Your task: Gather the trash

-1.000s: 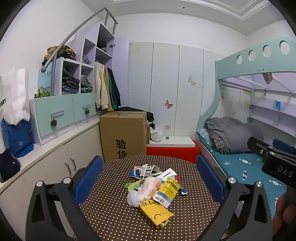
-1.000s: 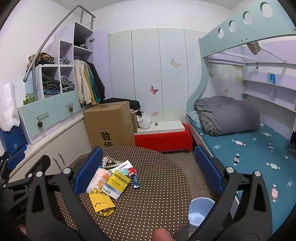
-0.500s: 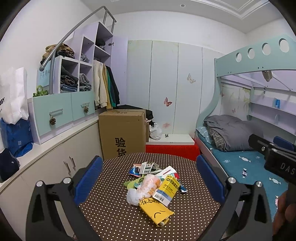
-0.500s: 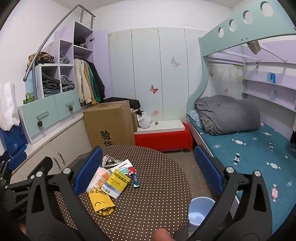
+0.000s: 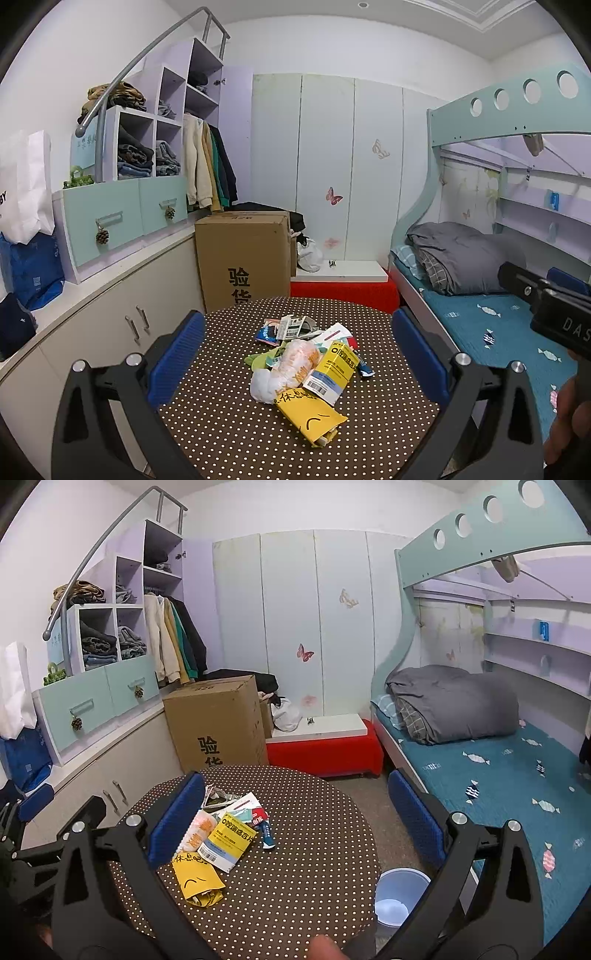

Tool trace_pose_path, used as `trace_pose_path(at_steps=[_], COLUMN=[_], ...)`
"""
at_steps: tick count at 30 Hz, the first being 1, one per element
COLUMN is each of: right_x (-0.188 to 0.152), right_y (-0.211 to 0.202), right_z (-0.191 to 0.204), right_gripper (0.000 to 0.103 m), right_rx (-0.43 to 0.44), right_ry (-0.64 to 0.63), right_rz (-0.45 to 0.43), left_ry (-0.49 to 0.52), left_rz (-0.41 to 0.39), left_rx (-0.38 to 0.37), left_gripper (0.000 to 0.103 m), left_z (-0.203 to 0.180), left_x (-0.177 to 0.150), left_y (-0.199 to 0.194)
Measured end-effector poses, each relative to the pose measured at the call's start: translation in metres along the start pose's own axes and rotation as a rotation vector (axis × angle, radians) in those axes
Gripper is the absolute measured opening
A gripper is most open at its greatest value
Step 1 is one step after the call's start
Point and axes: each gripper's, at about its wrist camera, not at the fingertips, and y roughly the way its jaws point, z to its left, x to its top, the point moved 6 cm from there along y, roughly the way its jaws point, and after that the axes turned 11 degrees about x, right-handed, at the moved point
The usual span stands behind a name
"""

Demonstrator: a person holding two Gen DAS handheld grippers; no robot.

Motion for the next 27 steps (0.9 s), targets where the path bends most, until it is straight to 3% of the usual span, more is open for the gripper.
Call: trace_pose_path(at_steps=[12,27], right_x=[-0.013,-0.097], right_y=[0.017,0.094], right_z=[-0.009,-0.045], right_gripper=[0.097,0.097], right_rx=[-0.01,-0.023], right_ry=[0.013,0.052], right_rz=[0.045,0.303], left_ry=[0.008,0.006], left_rz=[0.064,0.405], left_rx=[0.003,-0.003], left_gripper=[0.099,0.099], left_z=[-0.006,-0.012], left_x=[-0.022,-0.134], left_y=[0.021,0.118])
